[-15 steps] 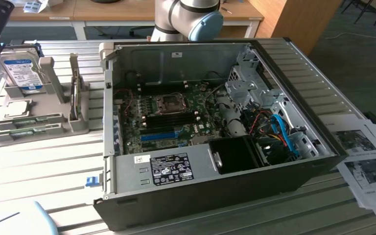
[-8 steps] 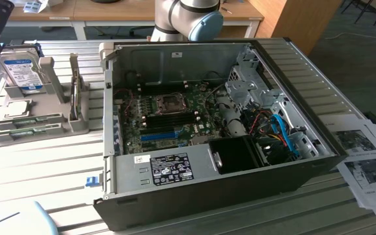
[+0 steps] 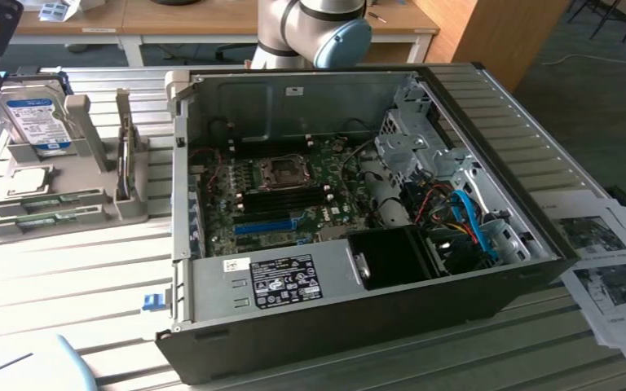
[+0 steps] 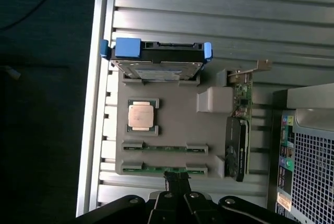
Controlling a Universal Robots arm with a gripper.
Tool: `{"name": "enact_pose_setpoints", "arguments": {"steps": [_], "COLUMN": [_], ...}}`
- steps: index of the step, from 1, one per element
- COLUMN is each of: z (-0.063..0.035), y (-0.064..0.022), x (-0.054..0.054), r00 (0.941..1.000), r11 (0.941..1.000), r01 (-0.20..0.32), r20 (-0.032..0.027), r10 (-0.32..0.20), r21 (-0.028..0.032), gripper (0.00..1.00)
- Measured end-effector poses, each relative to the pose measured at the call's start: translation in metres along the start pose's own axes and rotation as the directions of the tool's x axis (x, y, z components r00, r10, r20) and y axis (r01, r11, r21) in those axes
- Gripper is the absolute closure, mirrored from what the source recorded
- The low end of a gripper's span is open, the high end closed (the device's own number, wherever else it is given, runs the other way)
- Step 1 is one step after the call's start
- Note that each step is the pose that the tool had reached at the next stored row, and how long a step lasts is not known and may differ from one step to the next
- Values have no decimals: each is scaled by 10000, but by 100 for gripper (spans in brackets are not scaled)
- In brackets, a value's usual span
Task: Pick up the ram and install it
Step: 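Pick up the ram and move it above insertion slot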
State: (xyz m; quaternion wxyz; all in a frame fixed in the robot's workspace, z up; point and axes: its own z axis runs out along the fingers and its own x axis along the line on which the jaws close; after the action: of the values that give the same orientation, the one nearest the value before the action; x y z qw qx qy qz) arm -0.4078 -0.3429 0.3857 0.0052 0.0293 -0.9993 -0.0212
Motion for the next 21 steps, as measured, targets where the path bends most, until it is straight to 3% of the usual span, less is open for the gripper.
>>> {"name": "enact_pose_setpoints", "arguments": {"steps": [11,21], "z": [1,4], "y": [0,0], "x": [0,0], "r00": [9941,9778], "r11": [9942,9778], "r01": [1079,2094], "r20": [-47,-92], "r10": [-1079,-2094], "r21": [7,9], "gripper": [91,91]}}
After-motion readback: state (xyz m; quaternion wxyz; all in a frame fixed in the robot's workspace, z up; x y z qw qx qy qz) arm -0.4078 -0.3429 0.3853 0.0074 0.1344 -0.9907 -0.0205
